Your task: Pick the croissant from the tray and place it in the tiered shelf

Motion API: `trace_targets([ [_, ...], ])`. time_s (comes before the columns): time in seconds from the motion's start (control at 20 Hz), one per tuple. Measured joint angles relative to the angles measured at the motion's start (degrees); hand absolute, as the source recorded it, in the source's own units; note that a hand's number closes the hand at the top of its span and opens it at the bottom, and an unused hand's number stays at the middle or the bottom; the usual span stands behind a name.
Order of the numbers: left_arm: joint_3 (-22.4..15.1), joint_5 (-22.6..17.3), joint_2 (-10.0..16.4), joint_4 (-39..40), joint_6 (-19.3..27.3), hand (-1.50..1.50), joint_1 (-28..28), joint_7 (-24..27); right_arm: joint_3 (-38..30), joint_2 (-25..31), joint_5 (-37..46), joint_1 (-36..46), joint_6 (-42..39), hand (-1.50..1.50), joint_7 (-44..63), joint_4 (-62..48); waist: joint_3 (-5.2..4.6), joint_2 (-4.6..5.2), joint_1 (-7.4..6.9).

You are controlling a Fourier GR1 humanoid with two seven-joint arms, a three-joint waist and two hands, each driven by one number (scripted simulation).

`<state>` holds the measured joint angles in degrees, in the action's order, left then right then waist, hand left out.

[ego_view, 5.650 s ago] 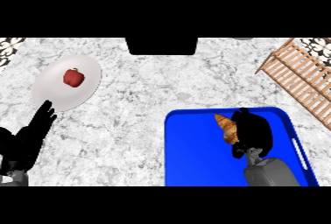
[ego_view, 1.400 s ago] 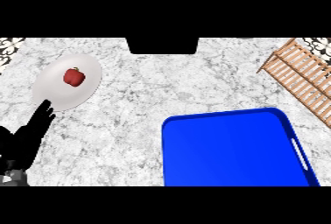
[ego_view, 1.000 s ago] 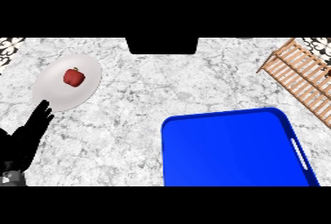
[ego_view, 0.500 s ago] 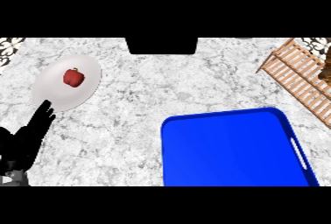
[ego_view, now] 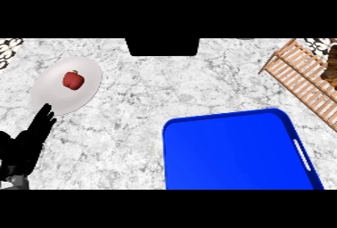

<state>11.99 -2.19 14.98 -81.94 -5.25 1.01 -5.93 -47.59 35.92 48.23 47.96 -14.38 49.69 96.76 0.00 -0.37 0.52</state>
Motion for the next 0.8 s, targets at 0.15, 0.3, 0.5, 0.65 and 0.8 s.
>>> trace_targets([
  [0.15,0.4,-0.3,0.2,-0.2,-0.4,0.00,0.7,0.1,-3.0,2.0,-3.6,-0.8,-4.0,-1.50,3.2,6.8,-0.03,-0.09,0.31],
  [0.3,0.5,-0.2,-0.1,-1.2,0.0,0.00,1.7,-0.5,-6.4,4.7,-6.2,-1.6,-7.9,-1.50,5.6,13.2,-0.04,-0.28,0.83],
  [0.5,1.7,-0.8,0.6,-0.9,-0.1,0.00,1.7,-0.9,-12.6,8.9,-10.6,-2.6,-14.2,-1.50,7.1,18.6,-0.09,-0.75,2.20],
  [0.65,2.4,-1.1,0.6,-0.8,-0.1,0.00,2.9,-0.5,-17.1,12.2,-14.3,-3.2,-19.3,-1.50,7.2,19.7,-0.12,-1.27,3.36],
  [0.8,3.1,-1.5,1.2,-1.0,-0.3,0.00,3.8,-0.8,-22.4,15.5,-18.4,-3.6,-24.0,-1.50,6.4,19.4,-0.12,-1.69,4.40],
])
